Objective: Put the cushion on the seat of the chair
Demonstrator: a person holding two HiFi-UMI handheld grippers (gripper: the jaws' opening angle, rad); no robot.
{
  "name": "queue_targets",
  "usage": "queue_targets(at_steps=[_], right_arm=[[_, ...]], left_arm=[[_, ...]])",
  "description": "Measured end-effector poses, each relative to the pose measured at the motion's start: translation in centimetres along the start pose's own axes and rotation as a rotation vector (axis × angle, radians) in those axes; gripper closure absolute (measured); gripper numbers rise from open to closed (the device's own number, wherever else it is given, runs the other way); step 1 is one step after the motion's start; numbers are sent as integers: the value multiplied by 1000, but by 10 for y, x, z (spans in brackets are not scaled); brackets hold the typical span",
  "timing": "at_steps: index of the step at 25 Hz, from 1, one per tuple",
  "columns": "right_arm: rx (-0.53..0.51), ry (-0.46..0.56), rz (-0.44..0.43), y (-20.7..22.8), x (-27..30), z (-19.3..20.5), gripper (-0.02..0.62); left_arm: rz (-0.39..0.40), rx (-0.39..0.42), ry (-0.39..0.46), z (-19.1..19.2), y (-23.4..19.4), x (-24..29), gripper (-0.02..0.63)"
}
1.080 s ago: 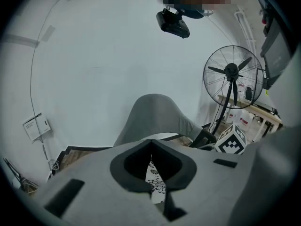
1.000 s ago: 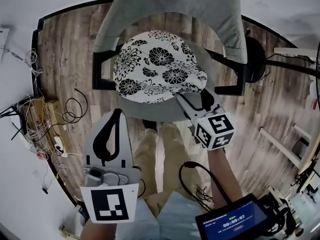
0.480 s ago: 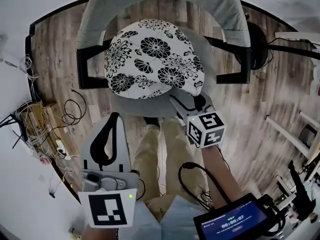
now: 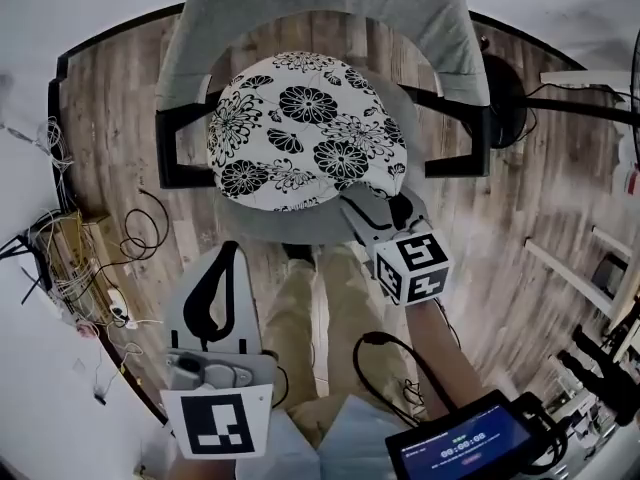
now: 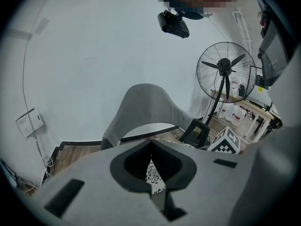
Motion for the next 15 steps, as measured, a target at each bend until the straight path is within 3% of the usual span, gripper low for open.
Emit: queue_targets(at_steps=[2,6,11,13,15], right_arm=[[65,-11,11,5,7,24,291],[72,-54,58,19,25,47,303],[128,-128,159,16,45,56,378],[189,-90,207,13,43,58,396],[247,11,255,11,32,55,405]], left_arm=[[3,3,-13,4,-2,1,603],[7,7,-23,10,-4,6,603],[17,17,-46,18,-2,11,603],[21,22,-53,21,-1,11,603],[21,25,-53,23,-3,12,603]])
Point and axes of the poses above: the fingertips, and each gripper's own axes: x forward along the fingers, y to its right, z out of its underside, the point moved 9 cm from there along -x, backward along the fingers, and after that the axes turned 15 degrees about -z, right-handed, at the moved point
